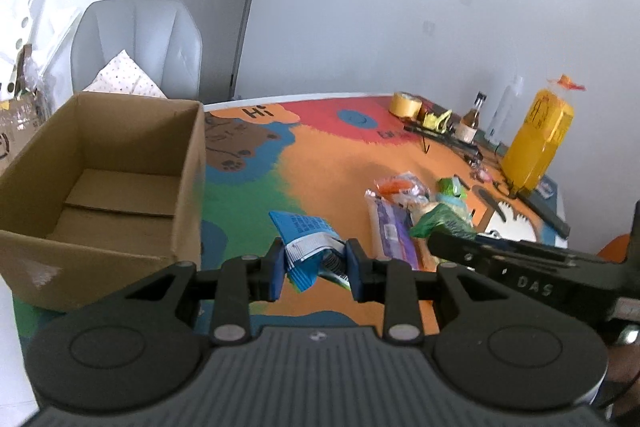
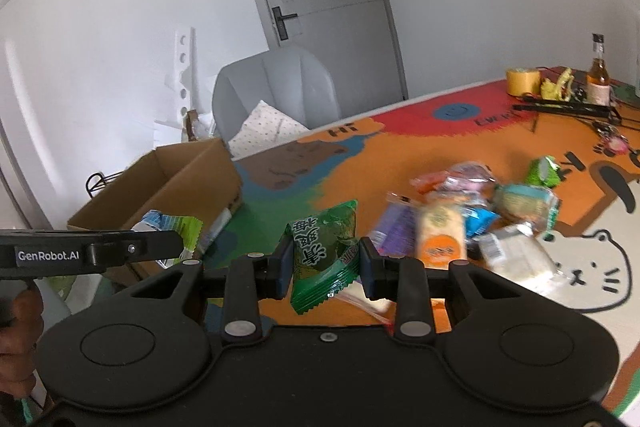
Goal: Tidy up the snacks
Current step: 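Carry both packets to the cardboard box and open both tools to drop them in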
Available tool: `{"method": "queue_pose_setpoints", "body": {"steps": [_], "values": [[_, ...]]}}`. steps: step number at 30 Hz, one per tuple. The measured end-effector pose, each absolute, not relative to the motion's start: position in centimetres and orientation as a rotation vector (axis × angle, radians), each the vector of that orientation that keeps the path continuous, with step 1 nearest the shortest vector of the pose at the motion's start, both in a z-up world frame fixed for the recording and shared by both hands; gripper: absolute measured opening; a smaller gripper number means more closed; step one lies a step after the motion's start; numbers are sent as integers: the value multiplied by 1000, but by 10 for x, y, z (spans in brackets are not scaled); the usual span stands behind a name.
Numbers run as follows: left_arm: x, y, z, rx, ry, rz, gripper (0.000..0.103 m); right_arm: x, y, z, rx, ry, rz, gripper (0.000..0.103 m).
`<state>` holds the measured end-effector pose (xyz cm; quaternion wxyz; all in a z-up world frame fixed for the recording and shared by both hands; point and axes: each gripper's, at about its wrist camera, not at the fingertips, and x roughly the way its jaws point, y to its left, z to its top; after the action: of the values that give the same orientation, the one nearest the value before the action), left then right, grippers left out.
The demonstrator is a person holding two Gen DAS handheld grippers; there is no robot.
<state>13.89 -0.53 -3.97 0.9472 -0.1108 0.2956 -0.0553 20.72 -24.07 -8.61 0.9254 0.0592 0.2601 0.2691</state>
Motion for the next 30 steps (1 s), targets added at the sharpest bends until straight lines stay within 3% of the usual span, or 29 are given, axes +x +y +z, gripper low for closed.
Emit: {"method": "queue_pose_setpoints", "body": {"steps": [30], "values": [[147,121,-19,-296,482,69,30,217,-133,-40,14,418,640,31]]}}
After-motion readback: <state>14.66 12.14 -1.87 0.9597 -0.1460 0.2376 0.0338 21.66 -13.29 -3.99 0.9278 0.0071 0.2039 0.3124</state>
